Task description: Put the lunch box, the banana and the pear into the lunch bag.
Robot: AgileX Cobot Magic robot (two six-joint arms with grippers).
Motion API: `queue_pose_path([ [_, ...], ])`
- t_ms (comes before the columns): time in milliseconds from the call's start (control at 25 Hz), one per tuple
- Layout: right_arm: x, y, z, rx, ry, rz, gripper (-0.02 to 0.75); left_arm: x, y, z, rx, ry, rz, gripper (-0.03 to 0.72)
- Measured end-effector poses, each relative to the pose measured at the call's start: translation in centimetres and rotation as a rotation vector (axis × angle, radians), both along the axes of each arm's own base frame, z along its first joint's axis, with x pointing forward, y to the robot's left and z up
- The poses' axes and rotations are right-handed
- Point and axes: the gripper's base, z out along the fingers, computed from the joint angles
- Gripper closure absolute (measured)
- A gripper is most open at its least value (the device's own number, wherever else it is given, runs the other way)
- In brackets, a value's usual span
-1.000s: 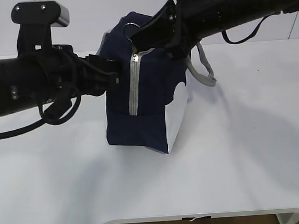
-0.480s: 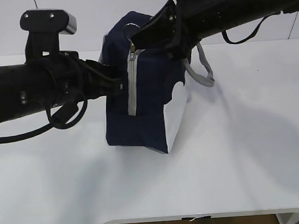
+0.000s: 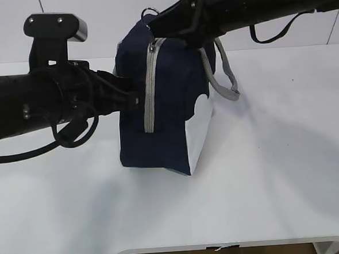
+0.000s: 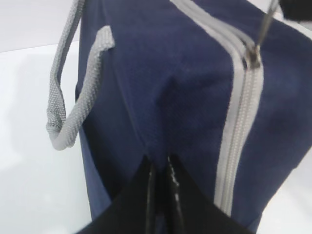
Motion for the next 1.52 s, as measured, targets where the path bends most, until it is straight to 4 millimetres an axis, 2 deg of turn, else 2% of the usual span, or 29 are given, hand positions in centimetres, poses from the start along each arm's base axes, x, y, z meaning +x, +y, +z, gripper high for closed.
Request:
queue_pose_path([
  [280,1.3,-0.3,-0.3,0.047,-0.009,-0.114,0.731,-0.3,0.1,0.1,0.012,0.023,-0.006,0.690],
  [560,2.6,-0.1,-1.1,0.100,0.008,-0.179,0.731,-1.3,0.7,1.3,0.028,0.063,-0.022,0.691],
  [1080,3.9,0.0,0.4,0.188,-0.009,-0.252,0.731,-1.8,0.9,1.3,0.053,0.103,-0.033,0.692],
  [1320,5.1,0.2,-0.6,0.194,0.016,-0.289,0.731,-2.0,1.0,1.5,0.060,0.117,-0.037,0.692],
  [1520,6.4,0.5,-1.2,0.221,0.035,-0.310,0.731,-2.7,1.5,2.4,0.060,0.123,-0.045,0.692],
])
